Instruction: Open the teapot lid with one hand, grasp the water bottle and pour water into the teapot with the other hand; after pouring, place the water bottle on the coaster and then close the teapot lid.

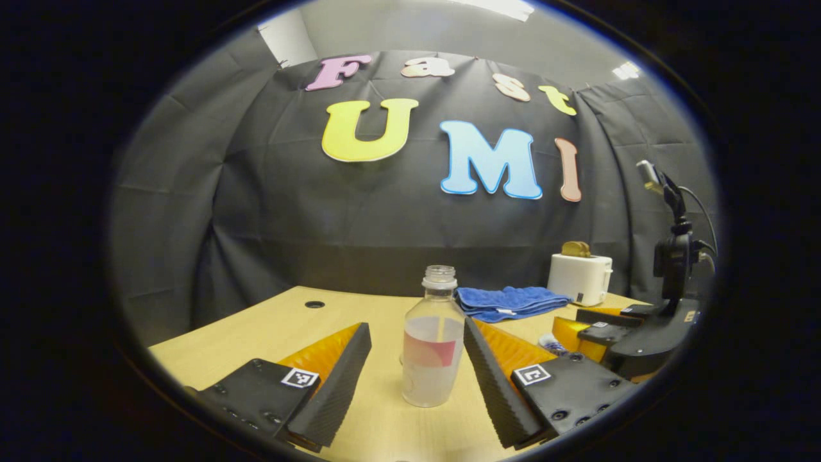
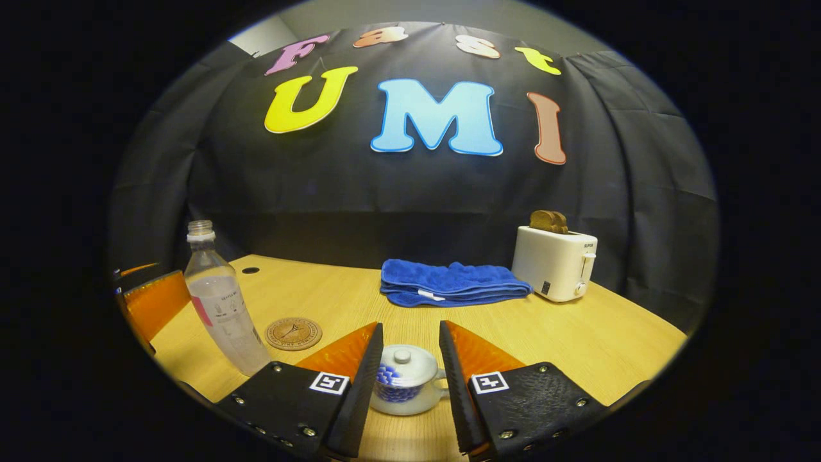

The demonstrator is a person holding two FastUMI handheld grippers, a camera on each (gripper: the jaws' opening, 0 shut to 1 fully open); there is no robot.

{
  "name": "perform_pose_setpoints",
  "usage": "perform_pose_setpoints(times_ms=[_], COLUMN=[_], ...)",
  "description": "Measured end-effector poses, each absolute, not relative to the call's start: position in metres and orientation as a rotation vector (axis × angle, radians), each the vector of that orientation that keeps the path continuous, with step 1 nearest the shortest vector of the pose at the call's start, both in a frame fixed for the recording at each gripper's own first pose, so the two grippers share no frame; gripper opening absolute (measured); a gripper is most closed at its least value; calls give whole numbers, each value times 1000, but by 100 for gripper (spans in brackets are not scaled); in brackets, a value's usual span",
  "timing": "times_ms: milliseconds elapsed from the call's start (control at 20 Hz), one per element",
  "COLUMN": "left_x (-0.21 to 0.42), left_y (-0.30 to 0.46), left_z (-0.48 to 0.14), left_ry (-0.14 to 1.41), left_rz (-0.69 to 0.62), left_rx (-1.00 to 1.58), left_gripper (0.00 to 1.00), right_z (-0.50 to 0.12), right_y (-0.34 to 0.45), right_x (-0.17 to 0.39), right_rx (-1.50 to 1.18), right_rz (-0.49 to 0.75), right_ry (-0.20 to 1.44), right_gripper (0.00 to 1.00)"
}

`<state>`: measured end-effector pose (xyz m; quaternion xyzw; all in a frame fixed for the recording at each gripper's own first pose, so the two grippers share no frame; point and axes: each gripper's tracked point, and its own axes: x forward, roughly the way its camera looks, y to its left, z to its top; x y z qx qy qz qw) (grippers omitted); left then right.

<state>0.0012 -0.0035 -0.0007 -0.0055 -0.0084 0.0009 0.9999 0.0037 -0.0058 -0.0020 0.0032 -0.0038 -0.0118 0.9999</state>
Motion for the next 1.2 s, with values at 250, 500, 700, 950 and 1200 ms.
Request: perform_pose_setpoints(times_ms=[250, 500, 700, 950, 1200], left_x=[3, 5, 6, 10, 19], left_y=[-3, -2, -4, -8, -13], left_z=[-5, -9, -12, -18, -28], left_ry=[-14, -7, 3, 22, 57], left_rz=[-4, -5, -13, -26, -32], left_rx=[-17, -26, -23, -4, 25], left_gripper=[100, 100, 100, 100, 100], right_z=[-9, -10, -8, -7, 16], right_y=[-6, -1, 0, 1, -9], right_x=[10, 12, 14, 11, 0], right_rx=[-8, -28, -1, -2, 14], right_rz=[-28, -21, -15, -3, -15], right_ry=[14, 12, 3, -7, -89], right_gripper=[55, 19, 17, 4, 4])
